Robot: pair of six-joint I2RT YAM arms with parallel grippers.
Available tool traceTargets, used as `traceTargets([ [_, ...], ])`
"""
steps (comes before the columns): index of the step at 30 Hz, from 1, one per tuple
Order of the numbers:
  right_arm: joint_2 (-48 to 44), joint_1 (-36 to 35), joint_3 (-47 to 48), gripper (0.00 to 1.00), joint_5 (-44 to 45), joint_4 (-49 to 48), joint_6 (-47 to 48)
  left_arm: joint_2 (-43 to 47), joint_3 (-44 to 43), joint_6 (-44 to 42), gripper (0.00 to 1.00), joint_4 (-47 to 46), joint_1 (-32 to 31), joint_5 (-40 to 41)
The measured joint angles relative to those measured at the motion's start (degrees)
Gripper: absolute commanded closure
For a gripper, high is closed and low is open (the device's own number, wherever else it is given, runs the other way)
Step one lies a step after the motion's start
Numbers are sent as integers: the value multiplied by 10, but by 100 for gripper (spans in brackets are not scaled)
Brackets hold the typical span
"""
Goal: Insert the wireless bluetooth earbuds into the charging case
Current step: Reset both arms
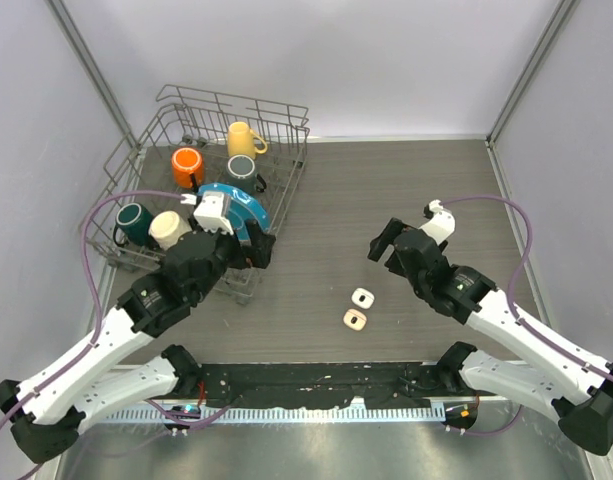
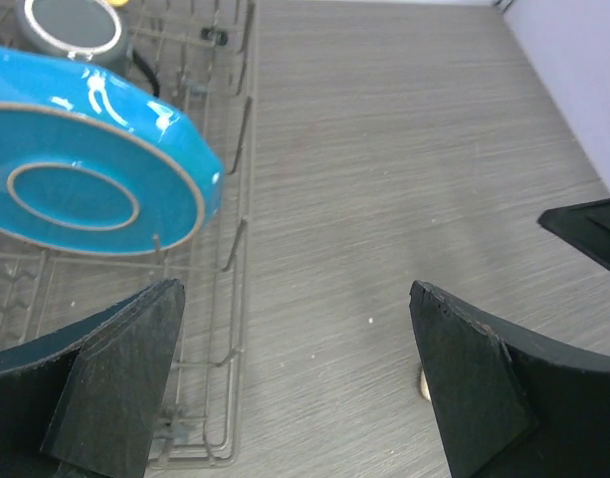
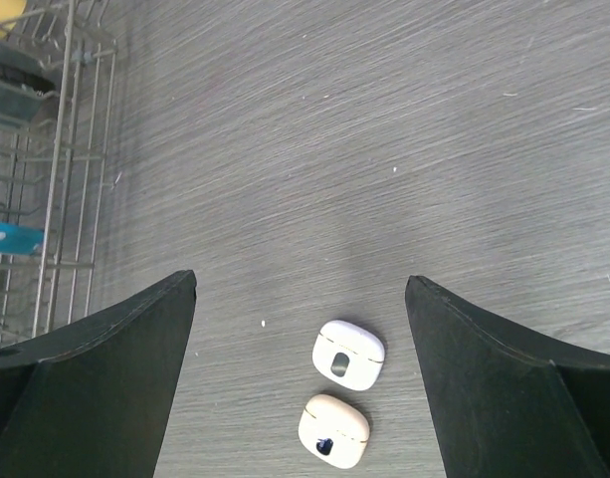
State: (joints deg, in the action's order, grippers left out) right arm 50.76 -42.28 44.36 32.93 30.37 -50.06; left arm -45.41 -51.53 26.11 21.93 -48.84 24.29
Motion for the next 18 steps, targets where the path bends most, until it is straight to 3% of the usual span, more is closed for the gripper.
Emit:
traceTargets([
  [8, 5, 0, -3, 9, -24, -30, 59, -47, -15, 21, 0, 41, 32, -49],
  [18, 5, 0, -10, 9, -8, -32, 94, -22, -25, 57, 0, 46, 32, -31],
])
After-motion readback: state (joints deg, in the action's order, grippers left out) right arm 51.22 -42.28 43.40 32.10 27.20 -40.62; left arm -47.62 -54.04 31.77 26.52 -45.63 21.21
